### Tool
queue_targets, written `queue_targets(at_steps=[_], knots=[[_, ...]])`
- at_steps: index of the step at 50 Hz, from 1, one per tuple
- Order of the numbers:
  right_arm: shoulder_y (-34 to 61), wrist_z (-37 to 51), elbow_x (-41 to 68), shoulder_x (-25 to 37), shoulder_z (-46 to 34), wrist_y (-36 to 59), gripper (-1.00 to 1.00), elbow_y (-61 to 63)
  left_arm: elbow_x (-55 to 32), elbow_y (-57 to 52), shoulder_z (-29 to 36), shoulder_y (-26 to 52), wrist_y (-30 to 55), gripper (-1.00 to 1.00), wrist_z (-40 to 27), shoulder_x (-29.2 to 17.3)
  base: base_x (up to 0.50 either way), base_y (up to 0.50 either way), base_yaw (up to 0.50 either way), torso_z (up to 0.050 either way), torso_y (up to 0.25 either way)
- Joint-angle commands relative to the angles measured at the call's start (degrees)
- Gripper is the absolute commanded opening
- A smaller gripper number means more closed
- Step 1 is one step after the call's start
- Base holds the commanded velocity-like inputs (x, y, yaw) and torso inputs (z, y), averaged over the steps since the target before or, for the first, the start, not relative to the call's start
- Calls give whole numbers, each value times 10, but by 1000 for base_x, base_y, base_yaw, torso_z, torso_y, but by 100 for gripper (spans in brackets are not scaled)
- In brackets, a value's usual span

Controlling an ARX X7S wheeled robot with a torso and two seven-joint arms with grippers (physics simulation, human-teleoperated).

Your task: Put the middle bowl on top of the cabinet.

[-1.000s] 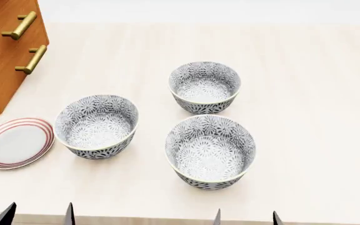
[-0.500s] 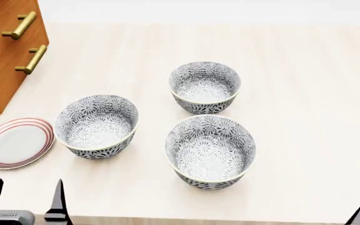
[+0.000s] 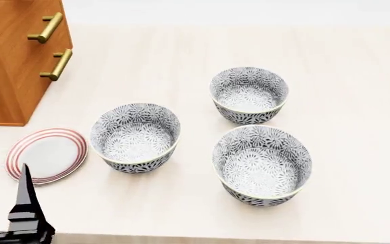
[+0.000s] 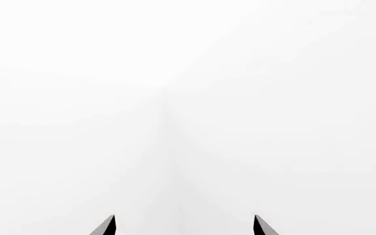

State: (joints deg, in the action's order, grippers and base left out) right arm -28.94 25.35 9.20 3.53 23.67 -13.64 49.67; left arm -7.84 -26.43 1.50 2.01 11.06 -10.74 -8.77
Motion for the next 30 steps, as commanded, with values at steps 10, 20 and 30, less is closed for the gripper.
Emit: queue_targets(at_steps=[10, 20, 30], knots=[[-30, 33, -16, 19, 12, 2, 100, 35, -49, -107, -51, 22, 54, 100, -41, -10, 0, 500, 0, 0, 0], [-33, 45, -16, 21, 8, -7, 100, 32, -54, -88, -48, 25, 44, 100, -38, -16, 0, 500, 0, 0, 0], [-32, 57, -24, 25, 5, -2, 100, 32, -67, -90, -50, 25, 50, 100, -41, -20, 0, 348, 0, 0, 0]])
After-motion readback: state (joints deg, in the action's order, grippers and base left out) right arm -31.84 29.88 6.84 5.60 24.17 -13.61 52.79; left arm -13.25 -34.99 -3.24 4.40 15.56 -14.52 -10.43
